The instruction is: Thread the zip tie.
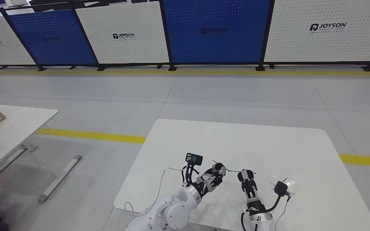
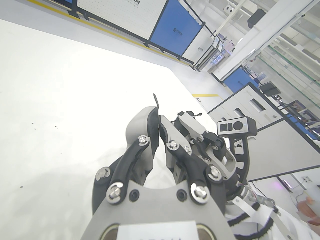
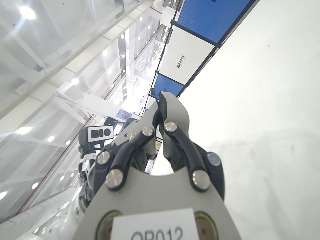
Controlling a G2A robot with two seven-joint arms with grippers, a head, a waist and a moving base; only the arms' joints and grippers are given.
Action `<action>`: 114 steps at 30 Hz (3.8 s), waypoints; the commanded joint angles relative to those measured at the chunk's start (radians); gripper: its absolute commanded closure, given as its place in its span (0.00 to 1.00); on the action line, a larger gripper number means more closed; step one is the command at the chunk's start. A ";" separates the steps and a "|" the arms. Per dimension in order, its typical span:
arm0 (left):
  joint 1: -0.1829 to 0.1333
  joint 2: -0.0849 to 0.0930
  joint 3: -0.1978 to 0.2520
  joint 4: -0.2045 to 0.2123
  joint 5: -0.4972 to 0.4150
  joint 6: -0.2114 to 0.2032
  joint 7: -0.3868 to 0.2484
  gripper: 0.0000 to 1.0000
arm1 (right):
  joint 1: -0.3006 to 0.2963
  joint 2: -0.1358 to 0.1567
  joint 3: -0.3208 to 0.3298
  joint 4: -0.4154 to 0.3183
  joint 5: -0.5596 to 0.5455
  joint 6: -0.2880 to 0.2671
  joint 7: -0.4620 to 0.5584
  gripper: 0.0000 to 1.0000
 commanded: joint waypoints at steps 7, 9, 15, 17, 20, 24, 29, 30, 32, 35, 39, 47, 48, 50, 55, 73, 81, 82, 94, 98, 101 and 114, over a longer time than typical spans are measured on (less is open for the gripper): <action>0.000 0.000 0.000 0.000 0.000 0.000 0.000 1.00 | -0.005 -0.002 0.007 -0.004 -0.006 0.004 0.007 1.00; 0.000 0.000 0.000 0.000 0.000 0.000 0.000 1.00 | -0.005 -0.003 0.007 -0.005 -0.007 0.006 0.010 1.00; 0.000 0.000 0.000 0.000 0.000 0.000 0.000 1.00 | -0.003 -0.006 0.006 -0.005 -0.009 0.013 0.015 1.00; 0.000 0.000 0.000 0.000 0.000 0.000 0.000 1.00 | -0.002 -0.007 0.004 -0.005 -0.012 0.015 0.017 1.00; 0.000 0.000 0.000 0.000 0.000 0.000 0.000 1.00 | 0.001 -0.009 0.002 -0.004 -0.016 0.021 0.019 1.00; 0.000 0.000 0.000 0.000 0.000 0.000 0.000 1.00 | 0.004 -0.012 -0.001 -0.001 -0.017 0.026 0.020 1.00; 0.000 0.000 0.000 0.000 0.000 0.000 0.000 1.00 | 0.010 -0.015 -0.005 0.007 -0.014 0.026 0.020 1.00; 0.000 0.000 0.000 0.000 0.000 0.000 0.000 1.00 | 0.013 -0.017 -0.007 0.009 -0.013 0.026 0.021 1.00; 0.000 0.000 0.000 0.000 0.000 0.000 0.000 1.00 | 0.019 -0.019 -0.010 0.015 -0.011 0.028 0.021 1.00; 0.000 0.000 0.000 0.000 0.000 0.000 0.000 1.00 | 0.025 -0.021 -0.015 0.022 -0.010 0.028 0.021 1.00; 0.000 0.000 0.000 0.000 0.000 0.000 0.000 1.00 | 0.033 -0.025 -0.020 0.029 -0.012 0.029 0.022 1.00; 0.000 0.000 0.000 0.000 0.000 0.000 0.000 1.00 | 0.030 -0.026 -0.011 0.031 -0.002 0.013 0.020 1.00; 0.000 0.000 0.000 0.000 0.000 0.000 0.000 1.00 | 0.030 -0.026 -0.011 0.031 -0.002 0.013 0.020 1.00; 0.000 0.000 0.000 0.000 0.000 0.000 0.000 1.00 | 0.030 -0.026 -0.011 0.031 -0.002 0.013 0.020 1.00; -0.003 -0.003 0.002 0.010 -0.058 -0.030 -0.018 1.00 | 0.025 -0.025 -0.004 0.022 0.000 0.013 0.024 1.00; -0.012 -0.002 -0.027 0.030 -0.223 -0.137 -0.059 1.00 | -0.027 -0.013 0.055 -0.038 0.056 -0.049 0.107 1.00; -0.022 -0.004 -0.008 0.030 -0.207 -0.127 -0.069 1.00 | -0.030 -0.013 0.057 -0.039 0.045 -0.038 0.118 1.00; -0.023 -0.004 -0.007 0.031 -0.205 -0.126 -0.068 1.00 | -0.029 -0.013 0.056 -0.038 0.045 -0.035 0.118 1.00; -0.013 -0.006 0.020 0.009 -0.066 -0.046 -0.009 0.59 | -0.037 -0.014 0.060 -0.038 0.029 -0.046 0.108 1.00; -0.014 -0.006 0.022 0.009 -0.060 -0.040 -0.007 0.65 | -0.038 -0.015 0.058 -0.038 0.019 -0.044 0.099 1.00; -0.014 -0.006 0.021 0.010 -0.057 -0.037 -0.003 0.73 | -0.039 -0.015 0.057 -0.038 0.015 -0.047 0.096 1.00; -0.015 -0.007 0.025 0.011 -0.040 -0.029 -0.016 1.00 | -0.045 -0.018 0.054 -0.041 -0.019 -0.049 0.063 1.00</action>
